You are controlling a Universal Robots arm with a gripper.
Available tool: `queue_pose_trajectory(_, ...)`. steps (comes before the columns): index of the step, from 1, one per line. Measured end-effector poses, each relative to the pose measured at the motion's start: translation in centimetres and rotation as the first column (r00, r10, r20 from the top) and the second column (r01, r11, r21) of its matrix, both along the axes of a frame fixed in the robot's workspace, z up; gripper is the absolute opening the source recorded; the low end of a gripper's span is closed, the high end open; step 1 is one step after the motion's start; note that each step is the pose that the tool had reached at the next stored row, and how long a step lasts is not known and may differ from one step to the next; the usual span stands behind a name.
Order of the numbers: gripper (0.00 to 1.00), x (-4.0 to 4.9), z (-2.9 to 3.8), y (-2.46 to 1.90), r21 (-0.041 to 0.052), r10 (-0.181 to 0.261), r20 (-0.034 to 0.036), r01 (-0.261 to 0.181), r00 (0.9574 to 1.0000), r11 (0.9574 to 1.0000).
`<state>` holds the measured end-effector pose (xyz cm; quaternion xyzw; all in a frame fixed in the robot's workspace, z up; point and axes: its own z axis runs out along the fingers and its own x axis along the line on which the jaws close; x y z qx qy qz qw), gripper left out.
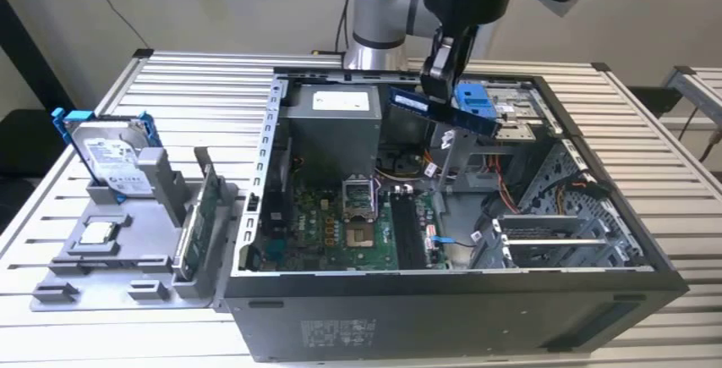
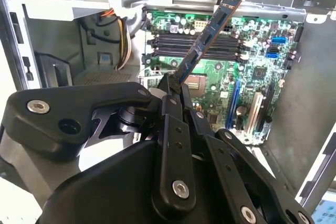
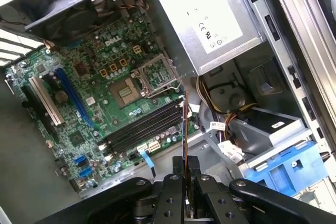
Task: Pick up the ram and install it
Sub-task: 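Insert the ram into the slot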
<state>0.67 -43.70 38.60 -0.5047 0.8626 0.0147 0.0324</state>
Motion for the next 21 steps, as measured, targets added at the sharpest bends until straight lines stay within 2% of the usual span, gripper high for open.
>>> queue_pose_trajectory(4, 0.14, 0.0, -0.03, -0.52, -0.0003, -0.006, -0.0001, 0.006, 1.0, 1.0)
queue_pose_trajectory(6, 0.14, -0.01, -0.06, -0.64, -0.0006, -0.011, -0.0001, 0.011, 0.9999, 0.9999)
queue_pose_trajectory(17, 0.14, 0.0, -0.11, -0.7, -0.0013, -0.071, -0.0002, 0.071, 0.9975, 0.9975)
queue_pose_trajectory(18, 0.14, 0.0, -0.11, -0.7, -0.0016, -0.072, -0.0011, 0.072, 0.9974, 0.9974)
queue_pose_trajectory(21, 0.14, 0.01, -0.11, -0.69, -0.0038, -0.072, -0.0097, 0.072, 0.9973, 0.9974)
